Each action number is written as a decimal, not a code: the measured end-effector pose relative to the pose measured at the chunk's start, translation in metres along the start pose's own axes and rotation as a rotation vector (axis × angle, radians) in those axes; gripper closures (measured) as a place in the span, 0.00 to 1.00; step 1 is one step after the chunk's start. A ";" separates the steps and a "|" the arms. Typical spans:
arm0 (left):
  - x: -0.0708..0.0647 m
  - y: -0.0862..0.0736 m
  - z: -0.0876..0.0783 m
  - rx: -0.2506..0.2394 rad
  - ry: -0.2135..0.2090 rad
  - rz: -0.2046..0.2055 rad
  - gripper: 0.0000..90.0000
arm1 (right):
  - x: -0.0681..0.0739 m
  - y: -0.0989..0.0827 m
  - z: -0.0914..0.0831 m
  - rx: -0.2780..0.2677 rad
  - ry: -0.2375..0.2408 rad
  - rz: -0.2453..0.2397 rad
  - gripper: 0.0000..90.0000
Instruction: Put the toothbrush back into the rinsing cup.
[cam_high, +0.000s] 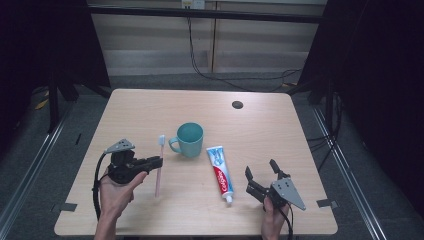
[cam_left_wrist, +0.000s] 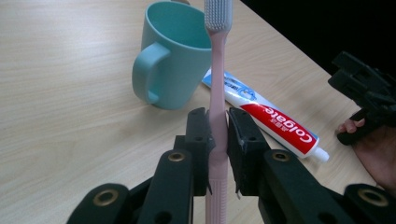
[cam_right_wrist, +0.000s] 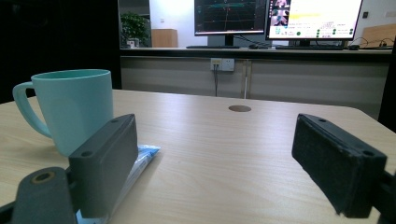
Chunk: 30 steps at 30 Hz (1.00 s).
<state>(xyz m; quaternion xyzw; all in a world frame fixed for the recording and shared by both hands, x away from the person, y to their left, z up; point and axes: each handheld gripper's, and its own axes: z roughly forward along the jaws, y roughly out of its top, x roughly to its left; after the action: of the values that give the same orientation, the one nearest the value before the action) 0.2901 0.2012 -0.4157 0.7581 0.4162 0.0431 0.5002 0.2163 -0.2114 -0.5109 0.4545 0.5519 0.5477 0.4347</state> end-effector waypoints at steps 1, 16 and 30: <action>0.000 0.000 -0.001 -0.005 0.001 0.004 0.88 | 0.000 0.000 0.000 0.001 0.000 -0.001 0.15; -0.002 0.004 -0.013 -0.158 -0.008 0.044 0.88 | 0.000 0.000 0.000 0.000 -0.001 0.000 0.15; -0.009 0.014 -0.018 -0.268 0.038 0.126 0.88 | 0.000 0.000 0.000 0.002 -0.003 0.000 0.15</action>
<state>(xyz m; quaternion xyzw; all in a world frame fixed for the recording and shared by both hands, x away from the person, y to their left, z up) 0.2839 0.2057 -0.3929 0.7082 0.3675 0.1439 0.5854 0.2164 -0.2113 -0.5109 0.4556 0.5517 0.5464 0.4353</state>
